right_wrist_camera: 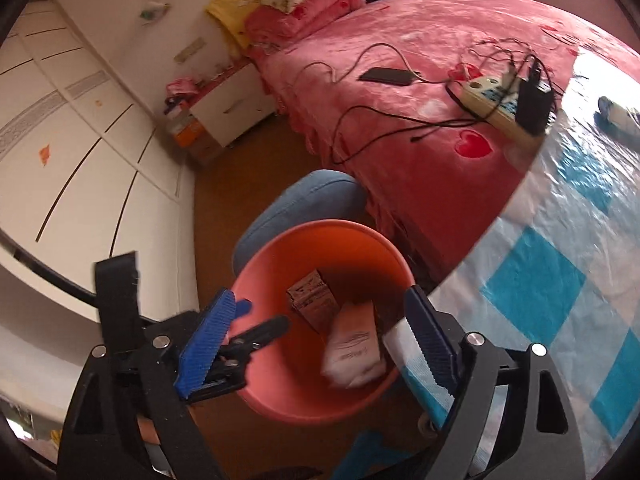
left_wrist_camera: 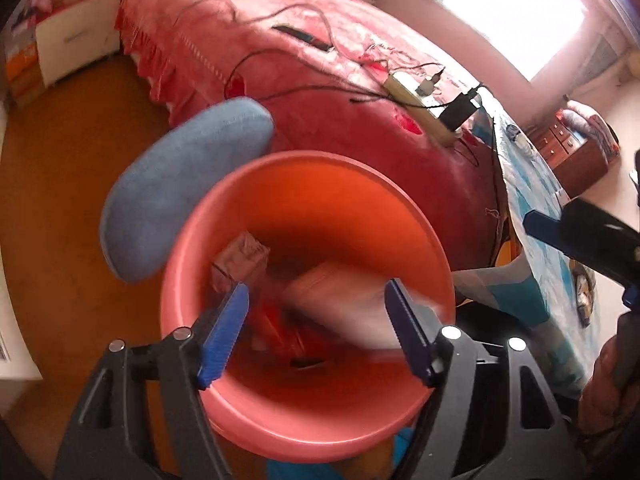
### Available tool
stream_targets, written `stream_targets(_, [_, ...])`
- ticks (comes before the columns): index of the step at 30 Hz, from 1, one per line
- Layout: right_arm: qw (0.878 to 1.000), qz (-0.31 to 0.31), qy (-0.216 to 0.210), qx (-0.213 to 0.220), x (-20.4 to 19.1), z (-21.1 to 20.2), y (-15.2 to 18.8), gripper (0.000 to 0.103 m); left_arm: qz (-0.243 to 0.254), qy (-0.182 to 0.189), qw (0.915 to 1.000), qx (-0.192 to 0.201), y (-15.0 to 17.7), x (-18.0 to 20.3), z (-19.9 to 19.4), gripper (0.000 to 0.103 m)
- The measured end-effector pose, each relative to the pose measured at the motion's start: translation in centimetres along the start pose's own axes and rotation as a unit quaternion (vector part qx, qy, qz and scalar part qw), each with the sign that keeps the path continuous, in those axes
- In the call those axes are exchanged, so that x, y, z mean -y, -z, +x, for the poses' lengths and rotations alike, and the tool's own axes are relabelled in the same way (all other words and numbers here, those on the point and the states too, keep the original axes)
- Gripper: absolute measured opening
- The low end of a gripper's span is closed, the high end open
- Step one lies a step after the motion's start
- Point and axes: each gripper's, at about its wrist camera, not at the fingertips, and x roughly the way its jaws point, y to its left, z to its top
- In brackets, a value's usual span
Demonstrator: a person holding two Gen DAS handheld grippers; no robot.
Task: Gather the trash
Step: 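Carry both held items over the orange bucket and open both tools, then move both tools back from the bucket to the table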
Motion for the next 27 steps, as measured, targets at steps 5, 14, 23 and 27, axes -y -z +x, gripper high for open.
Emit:
stream_targets(5, [0.998,-0.016,0.063,0.022,0.6,-2.2,0.9,0.089,0.040,-0.018,0.9988,0.024,-0.9,0.5,-1.0,0.080])
stream_targets(14, [0.982,-0.063,0.167,0.061,1.6,-6.7,2.6,0.089,0.081,-0.068,0.9926,0.060,-3.2,3.9,-2.0,0.088])
stream_targets(23, [0.977,-0.052,0.180,0.101,3.3,-10.9,3.0,0.094,0.106,-0.125,0.9793,0.119,-5.9,8.9,-3.8,0.093])
stream_targets(27, [0.973,-0.044,0.195,0.114,4.2,-12.3,3.1,0.094,0.113,-0.132,0.9763,0.129,-6.9,10.6,-4.1,0.093])
